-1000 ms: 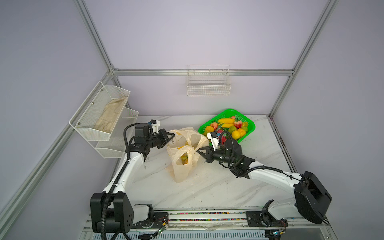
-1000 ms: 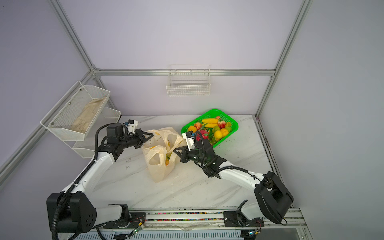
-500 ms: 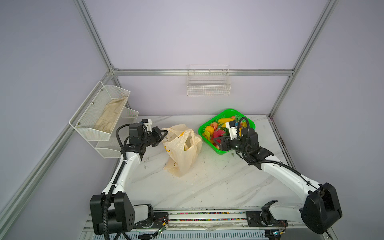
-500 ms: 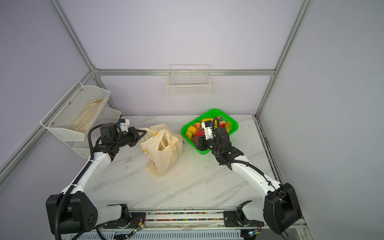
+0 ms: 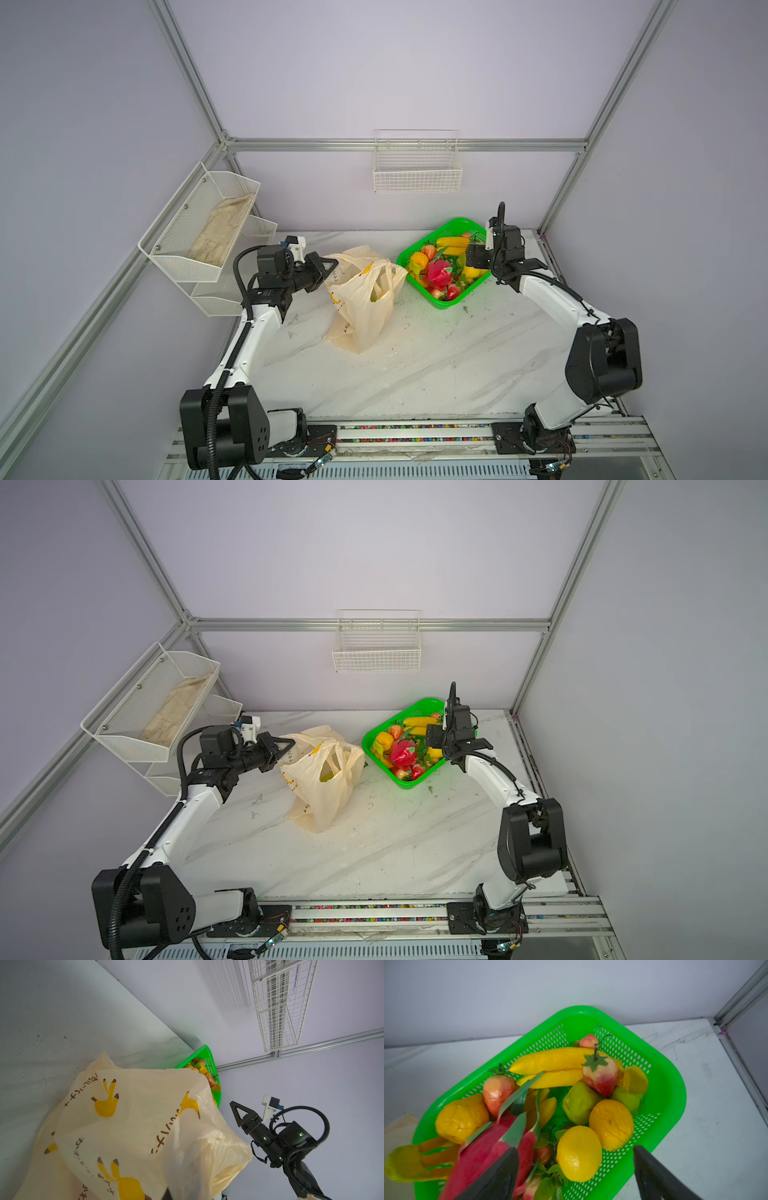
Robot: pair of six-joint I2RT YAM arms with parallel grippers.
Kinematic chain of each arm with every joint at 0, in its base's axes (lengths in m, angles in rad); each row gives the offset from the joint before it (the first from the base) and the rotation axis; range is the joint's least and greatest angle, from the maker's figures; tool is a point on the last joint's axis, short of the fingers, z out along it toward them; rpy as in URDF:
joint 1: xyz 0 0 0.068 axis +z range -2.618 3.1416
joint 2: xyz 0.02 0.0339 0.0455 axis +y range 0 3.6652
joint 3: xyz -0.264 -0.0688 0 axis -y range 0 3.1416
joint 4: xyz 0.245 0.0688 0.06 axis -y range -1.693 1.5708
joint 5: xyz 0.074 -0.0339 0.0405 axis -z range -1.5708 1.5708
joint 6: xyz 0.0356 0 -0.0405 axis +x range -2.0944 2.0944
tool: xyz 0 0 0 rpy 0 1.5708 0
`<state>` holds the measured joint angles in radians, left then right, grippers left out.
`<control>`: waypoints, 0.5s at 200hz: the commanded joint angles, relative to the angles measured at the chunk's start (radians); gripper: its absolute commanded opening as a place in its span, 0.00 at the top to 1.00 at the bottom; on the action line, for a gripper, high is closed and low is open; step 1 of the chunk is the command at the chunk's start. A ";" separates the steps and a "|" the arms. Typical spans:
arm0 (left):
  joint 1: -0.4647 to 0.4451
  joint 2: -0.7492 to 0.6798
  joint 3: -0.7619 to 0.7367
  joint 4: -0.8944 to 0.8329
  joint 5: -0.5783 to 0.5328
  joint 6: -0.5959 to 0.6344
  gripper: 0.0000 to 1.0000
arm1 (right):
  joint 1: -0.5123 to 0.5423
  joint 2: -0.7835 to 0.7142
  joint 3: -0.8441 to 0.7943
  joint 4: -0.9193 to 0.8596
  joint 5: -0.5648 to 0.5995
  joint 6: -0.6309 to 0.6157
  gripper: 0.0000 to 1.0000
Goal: Place the fake fruits into the plastic bag and tie a complex knot
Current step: 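Grasp a yellow lemon with leaves in the basket with the right gripper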
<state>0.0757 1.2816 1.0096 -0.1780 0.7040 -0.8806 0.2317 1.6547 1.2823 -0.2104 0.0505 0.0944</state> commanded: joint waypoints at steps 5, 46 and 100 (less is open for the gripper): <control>0.001 -0.020 -0.028 0.048 0.027 -0.014 1.00 | 0.018 0.065 0.061 -0.098 0.061 -0.054 0.12; 0.000 -0.019 -0.034 0.053 0.027 -0.018 1.00 | 0.028 0.170 0.104 -0.124 0.098 -0.071 0.17; 0.001 -0.020 -0.035 0.058 0.030 -0.020 1.00 | 0.029 0.246 0.139 -0.113 0.099 -0.078 0.29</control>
<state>0.0757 1.2816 1.0092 -0.1711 0.7113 -0.8837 0.2546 1.8790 1.3899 -0.3054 0.1314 0.0349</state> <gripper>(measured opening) 0.047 0.741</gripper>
